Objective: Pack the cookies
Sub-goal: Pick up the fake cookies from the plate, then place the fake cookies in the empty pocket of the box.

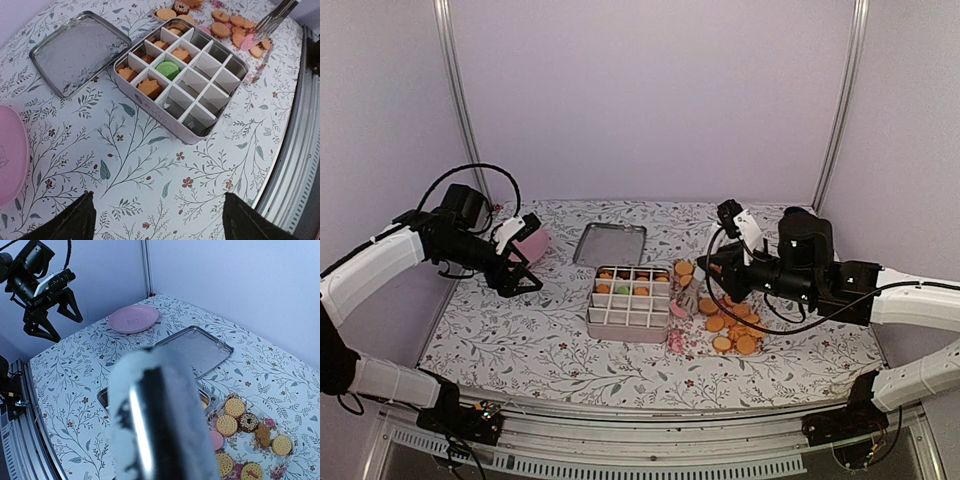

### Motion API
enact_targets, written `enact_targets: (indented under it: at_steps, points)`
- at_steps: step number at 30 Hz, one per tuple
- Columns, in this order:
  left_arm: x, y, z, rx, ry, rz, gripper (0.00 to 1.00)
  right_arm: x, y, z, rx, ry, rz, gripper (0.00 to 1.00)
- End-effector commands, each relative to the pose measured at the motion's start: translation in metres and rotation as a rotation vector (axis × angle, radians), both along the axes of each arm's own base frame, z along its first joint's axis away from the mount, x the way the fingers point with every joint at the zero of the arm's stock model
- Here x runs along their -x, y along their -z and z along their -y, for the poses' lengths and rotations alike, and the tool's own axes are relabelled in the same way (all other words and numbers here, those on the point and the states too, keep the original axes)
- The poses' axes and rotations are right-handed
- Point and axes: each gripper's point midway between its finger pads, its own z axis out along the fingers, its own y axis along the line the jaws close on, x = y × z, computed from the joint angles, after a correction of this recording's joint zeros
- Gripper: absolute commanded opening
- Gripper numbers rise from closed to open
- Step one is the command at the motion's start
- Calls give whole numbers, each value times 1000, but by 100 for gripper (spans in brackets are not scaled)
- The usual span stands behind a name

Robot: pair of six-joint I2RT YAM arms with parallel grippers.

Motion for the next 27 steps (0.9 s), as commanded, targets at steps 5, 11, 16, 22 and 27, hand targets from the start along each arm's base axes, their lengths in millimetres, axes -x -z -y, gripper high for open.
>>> enact_targets:
  at_steps: [5,11,16,22,27]
  points:
    - [0,-1,-3,2,-16,2,88,-40,-59,-20,-46,5,142,0]
    - [2,0,-7,-14,-17,16,89,-66,-56,-39,-1,-8,165,0]
    - [3,1,-6,-15,-14,15,89,-81,-46,-48,33,-21,167,0]
    - [3,3,-7,-16,-14,12,89,-89,-29,-59,64,-41,148,0]
    - [3,2,-7,-19,-16,18,89,-92,-14,-65,88,-52,123,0]
